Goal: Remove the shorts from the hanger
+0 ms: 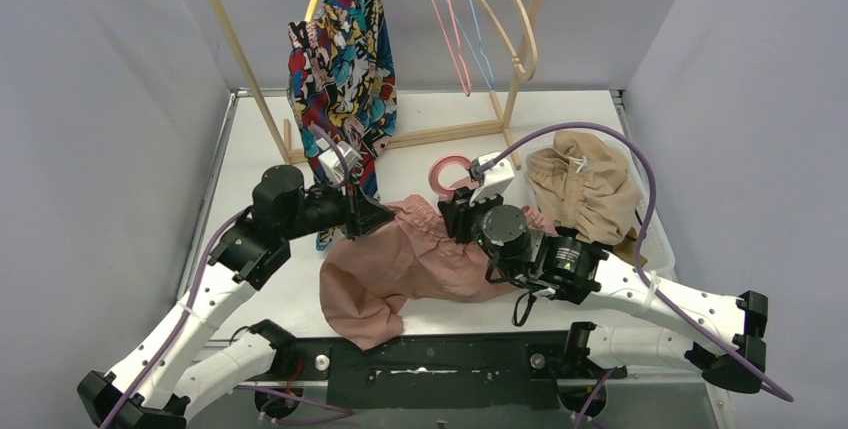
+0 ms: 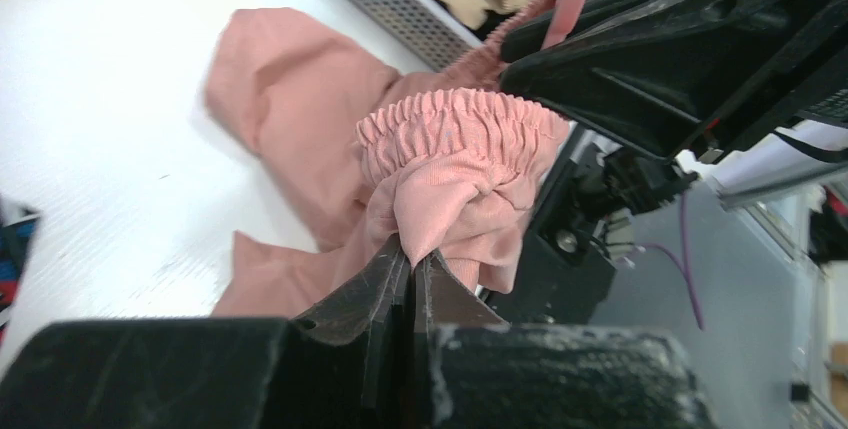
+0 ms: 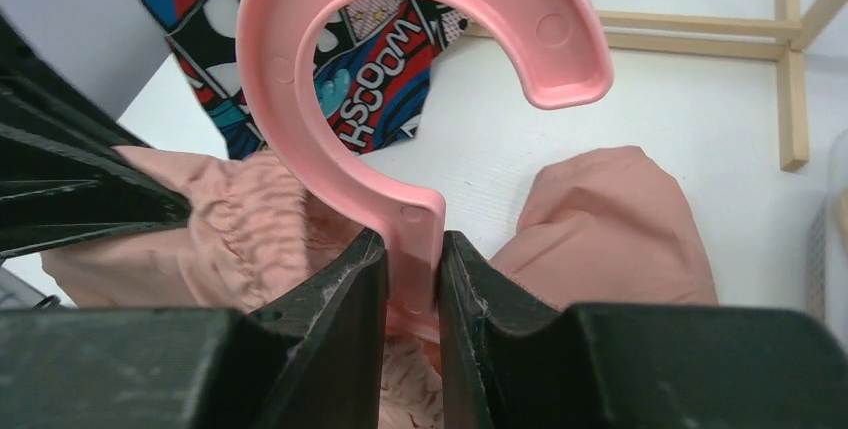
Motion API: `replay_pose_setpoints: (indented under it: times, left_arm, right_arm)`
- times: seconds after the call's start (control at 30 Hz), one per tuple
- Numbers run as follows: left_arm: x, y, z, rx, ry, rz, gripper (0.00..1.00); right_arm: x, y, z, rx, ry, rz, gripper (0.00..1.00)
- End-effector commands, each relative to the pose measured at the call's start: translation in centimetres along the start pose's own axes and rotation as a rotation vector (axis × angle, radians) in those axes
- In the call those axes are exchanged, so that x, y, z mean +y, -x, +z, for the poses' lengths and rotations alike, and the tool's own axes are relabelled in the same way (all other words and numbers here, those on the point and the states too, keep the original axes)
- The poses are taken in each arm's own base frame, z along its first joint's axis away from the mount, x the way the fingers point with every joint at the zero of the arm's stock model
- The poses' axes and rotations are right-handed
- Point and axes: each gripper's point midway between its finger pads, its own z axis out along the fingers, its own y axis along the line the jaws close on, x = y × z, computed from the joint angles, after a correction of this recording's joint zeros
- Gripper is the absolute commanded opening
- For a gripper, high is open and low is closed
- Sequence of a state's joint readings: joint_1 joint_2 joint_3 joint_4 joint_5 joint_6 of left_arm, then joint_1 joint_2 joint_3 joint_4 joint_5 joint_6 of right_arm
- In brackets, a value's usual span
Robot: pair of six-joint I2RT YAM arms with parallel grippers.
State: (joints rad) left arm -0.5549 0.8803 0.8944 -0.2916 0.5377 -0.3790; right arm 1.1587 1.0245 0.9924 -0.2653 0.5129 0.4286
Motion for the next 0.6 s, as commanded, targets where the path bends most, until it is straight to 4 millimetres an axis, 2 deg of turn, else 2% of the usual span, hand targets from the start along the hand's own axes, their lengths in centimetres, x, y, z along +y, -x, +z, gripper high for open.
replay_pose_setpoints:
  times: [0.0,0.13,0.23,0.37,0.57]
  left_arm:
    - [1.5,3.1,-2.1,-0.135,0.169,0.056,0.0]
    - [1.4,2.9,-3.9,-0.158,0.211,0.044,0.0]
    - [2.1,1.9,-4.9,-0.125,0.277,0.019,0.0]
    - [3.9,0.8,-6.9,-0.122,0.423,-0.043,0.0]
    - [5.7,0.7,-9.7,-0.224,0.576,-0.133,0.0]
  right_arm:
    - [-2.6,2.1,-0.3,-0.063,-0.102,0.098,0.0]
    - [-5.9,1.8,-0.1,-0.055,-0.222,0.164,0.0]
    - [-7.6,1.9,-0.3,-0.084,-0.272,0.231,0.0]
    - [-8.6,2.0,-0.7,-0.125,-0.301,0.297,0.0]
    - [-8.9,1.8,-0.8,-0.161,-0.302,0.4,0.0]
